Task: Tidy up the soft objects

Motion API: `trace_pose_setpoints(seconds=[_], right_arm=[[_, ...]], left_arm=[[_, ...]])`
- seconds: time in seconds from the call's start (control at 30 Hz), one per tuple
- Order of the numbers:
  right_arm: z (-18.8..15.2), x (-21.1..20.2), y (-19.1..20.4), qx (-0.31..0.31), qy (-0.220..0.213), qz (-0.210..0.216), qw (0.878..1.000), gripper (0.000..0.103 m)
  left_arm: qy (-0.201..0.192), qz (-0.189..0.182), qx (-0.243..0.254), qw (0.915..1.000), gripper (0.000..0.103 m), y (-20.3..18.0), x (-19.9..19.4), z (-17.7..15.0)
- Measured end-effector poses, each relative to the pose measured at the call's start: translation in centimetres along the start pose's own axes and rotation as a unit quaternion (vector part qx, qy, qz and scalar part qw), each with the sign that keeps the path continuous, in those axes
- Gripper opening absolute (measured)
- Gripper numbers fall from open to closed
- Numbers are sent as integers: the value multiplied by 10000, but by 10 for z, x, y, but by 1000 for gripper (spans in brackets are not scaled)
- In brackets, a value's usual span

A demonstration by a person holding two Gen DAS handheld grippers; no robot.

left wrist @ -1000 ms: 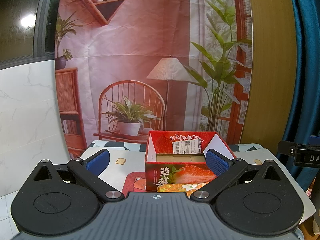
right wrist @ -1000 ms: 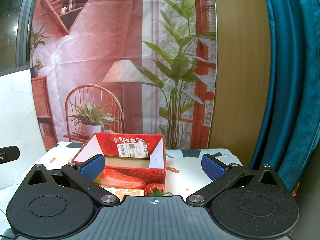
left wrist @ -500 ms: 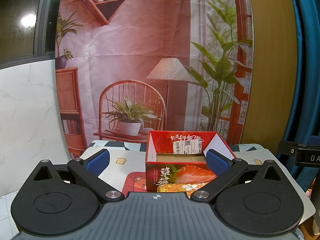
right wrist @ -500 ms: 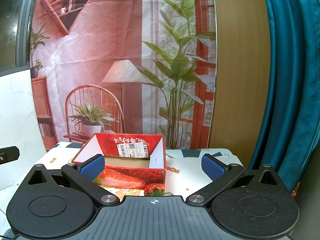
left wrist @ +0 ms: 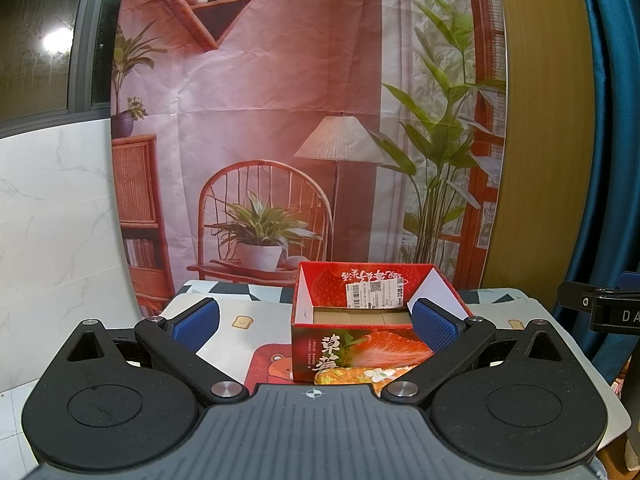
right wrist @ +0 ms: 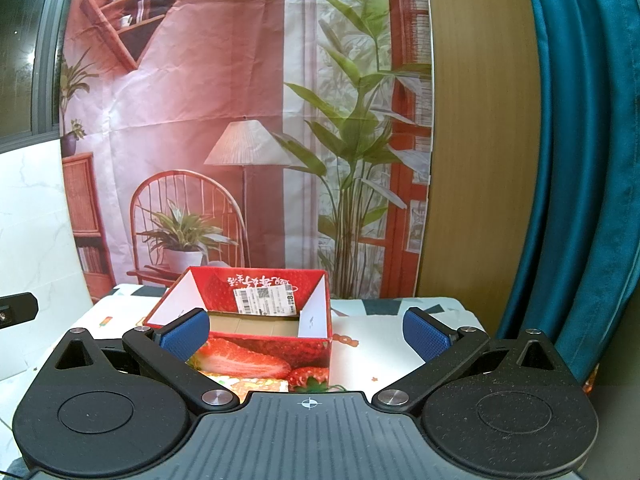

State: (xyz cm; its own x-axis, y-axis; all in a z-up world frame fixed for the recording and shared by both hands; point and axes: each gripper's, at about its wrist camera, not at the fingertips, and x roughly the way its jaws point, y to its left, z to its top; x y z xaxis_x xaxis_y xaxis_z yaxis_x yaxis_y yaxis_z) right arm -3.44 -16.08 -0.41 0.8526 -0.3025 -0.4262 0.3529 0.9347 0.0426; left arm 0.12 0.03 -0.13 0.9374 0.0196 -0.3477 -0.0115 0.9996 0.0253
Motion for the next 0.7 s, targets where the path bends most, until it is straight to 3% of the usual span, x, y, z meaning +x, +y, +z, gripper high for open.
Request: trace_pose_setpoints(seconds=[0.7], right_arm=[[1, -2, 2, 0, 12, 1, 10000, 103]], left_arm=[[18, -8, -13, 10000, 103, 0, 1, 0]])
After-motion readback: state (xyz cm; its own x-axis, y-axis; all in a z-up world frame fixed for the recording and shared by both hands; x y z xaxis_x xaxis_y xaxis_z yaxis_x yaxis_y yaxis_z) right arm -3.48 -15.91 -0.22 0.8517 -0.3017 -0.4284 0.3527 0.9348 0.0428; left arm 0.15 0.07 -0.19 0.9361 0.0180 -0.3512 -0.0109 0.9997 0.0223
